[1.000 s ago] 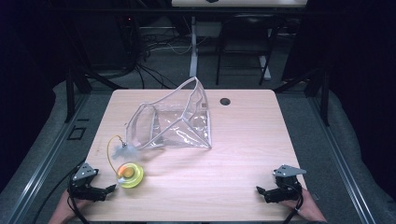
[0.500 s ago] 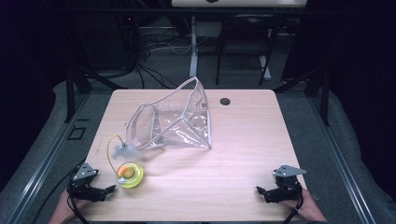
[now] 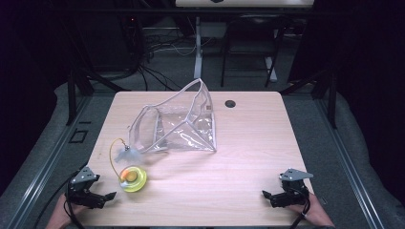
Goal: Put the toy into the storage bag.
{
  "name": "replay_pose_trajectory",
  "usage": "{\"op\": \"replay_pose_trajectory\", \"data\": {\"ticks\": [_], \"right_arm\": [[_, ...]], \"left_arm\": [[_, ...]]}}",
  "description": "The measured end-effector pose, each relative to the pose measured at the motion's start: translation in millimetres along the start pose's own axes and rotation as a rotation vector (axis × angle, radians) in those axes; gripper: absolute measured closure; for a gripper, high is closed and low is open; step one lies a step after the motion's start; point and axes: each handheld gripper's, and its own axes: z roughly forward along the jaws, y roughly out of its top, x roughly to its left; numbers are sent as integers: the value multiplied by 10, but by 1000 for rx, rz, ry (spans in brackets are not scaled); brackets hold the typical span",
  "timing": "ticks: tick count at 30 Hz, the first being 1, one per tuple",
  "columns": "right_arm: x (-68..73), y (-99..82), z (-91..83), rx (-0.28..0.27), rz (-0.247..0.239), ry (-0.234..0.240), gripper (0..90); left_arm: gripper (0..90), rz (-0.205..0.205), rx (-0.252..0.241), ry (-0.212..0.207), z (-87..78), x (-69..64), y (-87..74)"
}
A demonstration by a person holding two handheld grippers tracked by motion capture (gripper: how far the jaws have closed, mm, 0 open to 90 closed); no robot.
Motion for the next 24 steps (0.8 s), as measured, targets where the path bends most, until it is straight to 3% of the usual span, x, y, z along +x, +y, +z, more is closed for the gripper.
{"op": "replay_pose_trajectory", "data": {"ticks": [15, 24], "right_arm": [[6, -2, -4, 1, 3, -6, 0], [7, -3, -3, -1, 4, -6, 0]], "left_arm": [[0, -22, -16, 15, -234, -66, 168], [0, -46, -64, 5, -404, -118, 317]]}}
